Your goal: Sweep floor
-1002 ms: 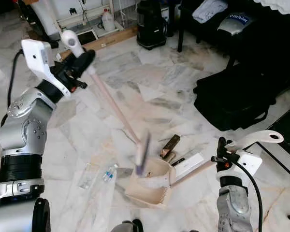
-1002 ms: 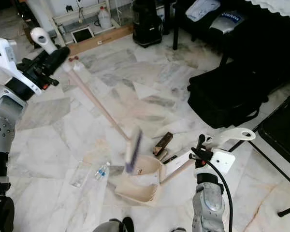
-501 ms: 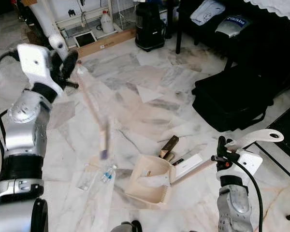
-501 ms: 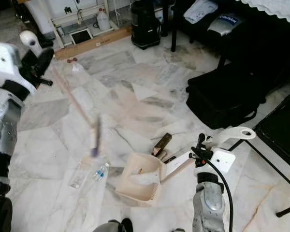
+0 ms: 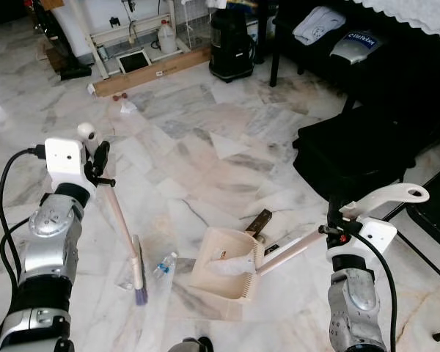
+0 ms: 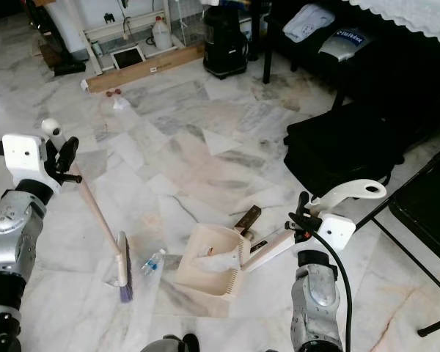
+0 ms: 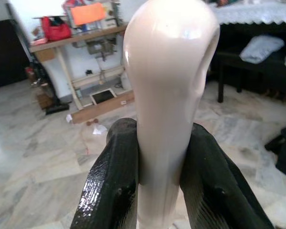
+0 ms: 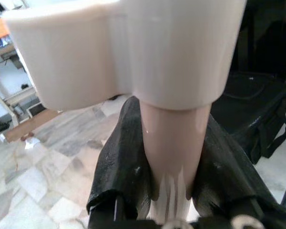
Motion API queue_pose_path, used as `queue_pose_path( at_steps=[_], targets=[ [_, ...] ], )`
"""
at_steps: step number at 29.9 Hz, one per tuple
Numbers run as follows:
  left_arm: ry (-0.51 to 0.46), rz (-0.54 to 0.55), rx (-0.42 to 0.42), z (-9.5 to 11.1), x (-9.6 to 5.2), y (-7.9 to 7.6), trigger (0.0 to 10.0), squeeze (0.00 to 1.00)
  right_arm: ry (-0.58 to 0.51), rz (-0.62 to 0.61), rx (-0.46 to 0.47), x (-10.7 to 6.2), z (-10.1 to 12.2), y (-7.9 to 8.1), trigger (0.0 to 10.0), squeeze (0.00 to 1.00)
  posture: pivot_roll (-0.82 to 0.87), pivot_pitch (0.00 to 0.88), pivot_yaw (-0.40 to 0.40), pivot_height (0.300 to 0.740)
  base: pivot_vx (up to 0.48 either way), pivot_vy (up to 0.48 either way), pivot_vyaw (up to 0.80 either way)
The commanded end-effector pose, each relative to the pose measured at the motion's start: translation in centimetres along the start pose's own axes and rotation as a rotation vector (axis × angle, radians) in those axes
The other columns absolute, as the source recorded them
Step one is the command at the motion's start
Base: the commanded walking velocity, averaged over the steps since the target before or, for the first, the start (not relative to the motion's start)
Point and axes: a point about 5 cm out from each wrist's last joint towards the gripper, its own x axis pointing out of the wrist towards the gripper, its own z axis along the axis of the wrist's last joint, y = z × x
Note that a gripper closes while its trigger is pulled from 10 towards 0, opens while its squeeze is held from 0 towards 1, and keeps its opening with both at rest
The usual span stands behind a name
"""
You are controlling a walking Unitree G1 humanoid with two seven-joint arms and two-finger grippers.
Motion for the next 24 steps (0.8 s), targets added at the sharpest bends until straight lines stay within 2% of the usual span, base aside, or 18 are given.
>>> queue_pose_path(
  at_steps=[1, 5, 13, 20, 24],
  targets=[
    [-0.047, 0.014, 0.004, 0.6, -0.3, 0.0, 10.0, 0.00, -0.041, 0.009, 0.024, 0.8, 0.8, 0.5, 10.0, 0.00, 0.06, 0.088, 0.085, 0.740, 0.000, 0.000, 0.00],
    [-0.050, 0.011, 0.004, 0.4, -0.6, -0.5, 10.0, 0.00, -0.052, 0.004, 0.029, 1.1, 1.1, 0.4, 10.0, 0.00, 0.06, 0.080, 0.078, 0.740, 0.000, 0.000, 0.00],
    [-0.064, 0.010, 0.007, 0.5, -0.3, -1.1, 10.0, 0.00, -0.063, 0.008, 0.055, 2.0, 1.3, 0.8, 10.0, 0.00, 0.05, 0.063, 0.080, 0.740, 0.000, 0.000, 0.80],
    [-0.064, -0.004, 0.010, 0.5, 0.0, -1.6, 10.0, 0.00, -0.068, 0.004, 0.065, 2.2, 1.4, 0.9, 10.0, 0.00, 0.04, 0.055, 0.087, 0.740, 0.000, 0.000, 0.80],
    [-0.058, -0.001, -0.009, -0.1, -0.3, -2.3, 10.0, 0.00, -0.062, 0.007, 0.071, 2.1, 1.1, 0.9, 10.0, 0.00, 0.04, 0.043, 0.089, 0.740, 0.000, 0.000, 0.80]
  ],
)
